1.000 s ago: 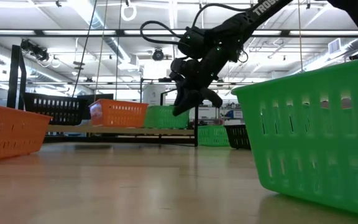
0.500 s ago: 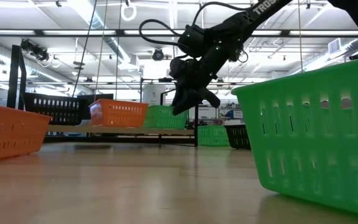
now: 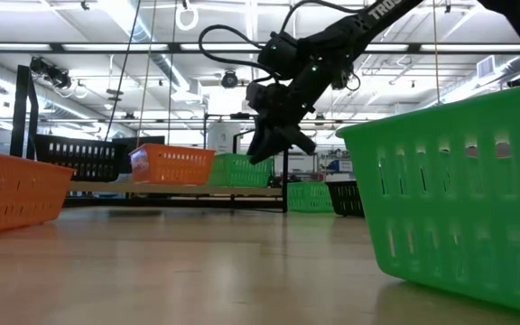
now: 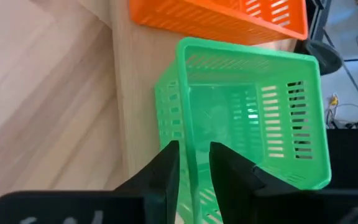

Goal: Stack baskets on shelf by color
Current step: Put the bottom left green bin on the shelf, then stack the top black bin on top of the black bin on the shelf

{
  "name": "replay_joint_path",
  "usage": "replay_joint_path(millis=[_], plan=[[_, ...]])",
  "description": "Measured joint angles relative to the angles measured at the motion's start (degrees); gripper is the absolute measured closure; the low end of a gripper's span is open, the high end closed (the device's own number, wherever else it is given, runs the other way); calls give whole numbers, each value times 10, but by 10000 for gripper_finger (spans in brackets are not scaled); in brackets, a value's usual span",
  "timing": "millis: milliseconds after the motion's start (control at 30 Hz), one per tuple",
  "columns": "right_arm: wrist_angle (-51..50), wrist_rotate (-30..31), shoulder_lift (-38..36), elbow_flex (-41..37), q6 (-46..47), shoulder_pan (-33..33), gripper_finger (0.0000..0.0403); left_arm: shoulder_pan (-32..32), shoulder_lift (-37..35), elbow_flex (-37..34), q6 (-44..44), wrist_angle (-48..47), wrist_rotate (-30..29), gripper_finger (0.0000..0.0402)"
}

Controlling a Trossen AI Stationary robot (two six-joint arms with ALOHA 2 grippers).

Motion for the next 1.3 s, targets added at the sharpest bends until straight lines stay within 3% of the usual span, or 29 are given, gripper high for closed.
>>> replay_joint_path(millis=[300,433,567,933,1067,1300], plan=[[-33,12,-28,0,40,36,306,0,0,0,-18,-10,24,271],[-77,27,-63,0,75,57,306,0,0,0,-19,-23,65,271],[-159,28,-107,0,135,80,306,-4,6,0,-51,-57,118,271],[-467,29,-220,0,416,106,307,-45,94,0,-107,-134,148,271],[-489,30,-238,-2,492,99,305,-61,128,0,-105,-132,130,271],[-574,31,-250,-67,518,95,265,-89,155,0,-93,-133,-1,276]])
